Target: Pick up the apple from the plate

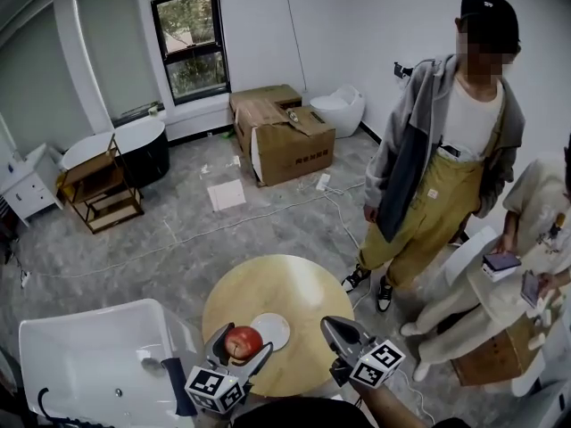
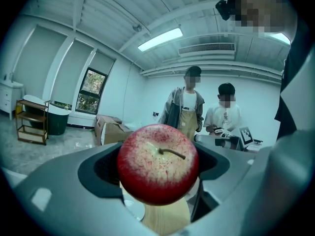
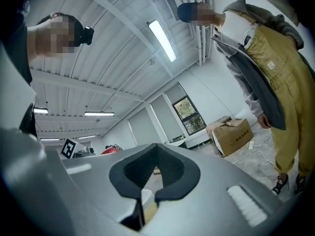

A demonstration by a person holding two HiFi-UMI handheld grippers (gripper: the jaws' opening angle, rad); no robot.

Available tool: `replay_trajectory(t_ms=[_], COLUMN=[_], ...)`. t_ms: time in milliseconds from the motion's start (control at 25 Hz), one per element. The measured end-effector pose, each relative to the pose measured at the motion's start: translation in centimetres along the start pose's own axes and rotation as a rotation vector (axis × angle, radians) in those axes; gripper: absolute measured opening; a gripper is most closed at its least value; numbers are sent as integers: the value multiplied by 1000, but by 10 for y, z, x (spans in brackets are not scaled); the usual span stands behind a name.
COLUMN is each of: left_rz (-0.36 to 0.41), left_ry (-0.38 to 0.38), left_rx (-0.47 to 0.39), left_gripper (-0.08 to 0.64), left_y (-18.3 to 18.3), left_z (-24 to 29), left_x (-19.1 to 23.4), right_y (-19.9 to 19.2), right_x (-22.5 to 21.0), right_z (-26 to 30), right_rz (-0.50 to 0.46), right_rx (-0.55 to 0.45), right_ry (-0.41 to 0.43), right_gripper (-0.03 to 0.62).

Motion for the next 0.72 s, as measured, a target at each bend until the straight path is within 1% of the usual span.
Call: replay_trajectory(t_ms=[280, 720], left_rz=[-2, -3], left_ry=[6, -5], left_rx=[2, 11], left_gripper=[425, 425], left_y=[-1, -4], left_z=[-7, -14], left_x=[2, 3], right_y=[-2, -5], right_x=[12, 19], right_z=[4, -1], right_rz=[-13, -3], right_rx=[13, 11], right_ry=[21, 6], right_gripper=[6, 6])
Point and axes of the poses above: the fingertips, and each gripper's own axes: z forward along the fingers, x to its left, y out of its top, the point moved 2 cm from there along -z, backward along the fingers, and after that the axes turned 6 degrees about -z, right-handed, at the moved point
